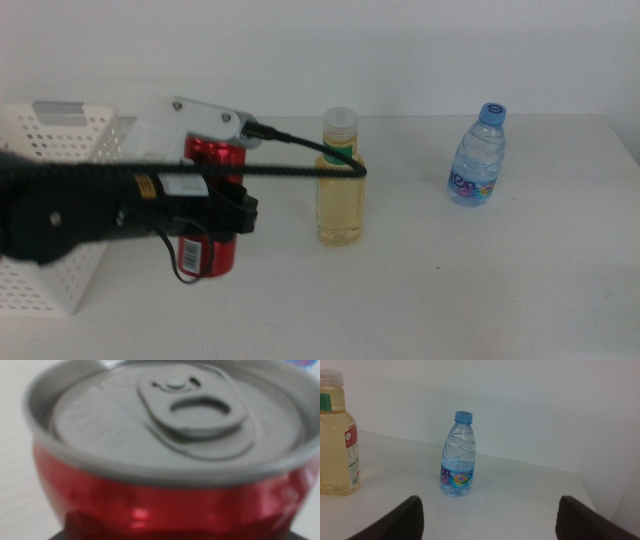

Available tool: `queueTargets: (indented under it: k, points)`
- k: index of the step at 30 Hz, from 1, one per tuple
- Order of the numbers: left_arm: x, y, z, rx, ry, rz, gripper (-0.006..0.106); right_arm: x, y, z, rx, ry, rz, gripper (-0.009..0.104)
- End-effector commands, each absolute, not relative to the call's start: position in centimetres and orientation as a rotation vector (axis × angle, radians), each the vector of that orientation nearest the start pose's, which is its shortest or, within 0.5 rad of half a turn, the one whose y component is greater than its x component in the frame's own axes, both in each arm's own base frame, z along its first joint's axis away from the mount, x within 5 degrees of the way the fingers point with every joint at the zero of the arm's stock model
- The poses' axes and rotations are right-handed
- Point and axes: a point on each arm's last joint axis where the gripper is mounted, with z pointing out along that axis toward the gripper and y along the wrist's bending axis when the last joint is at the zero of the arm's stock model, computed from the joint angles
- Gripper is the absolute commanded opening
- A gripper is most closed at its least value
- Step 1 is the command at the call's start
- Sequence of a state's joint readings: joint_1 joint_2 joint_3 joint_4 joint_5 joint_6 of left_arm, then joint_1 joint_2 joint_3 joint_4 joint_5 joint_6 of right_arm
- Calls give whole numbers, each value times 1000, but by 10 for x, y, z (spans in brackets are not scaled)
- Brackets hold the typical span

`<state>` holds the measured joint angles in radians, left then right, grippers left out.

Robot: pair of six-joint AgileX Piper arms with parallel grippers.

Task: Use arms to grab the bottles and put them into the dustbin to the left of the table.

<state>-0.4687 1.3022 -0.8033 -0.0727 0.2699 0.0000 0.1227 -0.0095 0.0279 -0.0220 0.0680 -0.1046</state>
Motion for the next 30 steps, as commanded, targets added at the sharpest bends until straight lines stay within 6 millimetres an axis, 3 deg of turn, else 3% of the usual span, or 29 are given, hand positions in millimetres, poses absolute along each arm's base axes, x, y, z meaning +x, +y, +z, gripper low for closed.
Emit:
queueTargets:
  k: [1,5,18,25,30]
  points:
    - [247,-121,306,460,2119,-302,-5,54,6,209,-191,1449,-22,71]
    - [251,-109,319,460,2191,-255,-5,54,6,209,-191,1449,-22,71]
    - [268,-34,365,301,2434,-80,-5,54,6,209,-191,1449,-22,71]
    - [288,8,379,337,2572,21,-5,54,6,209,-191,1449,-22,71]
    - [306,38,381,239,2633,43,-5,54,6,209,-191,1449,-22,71]
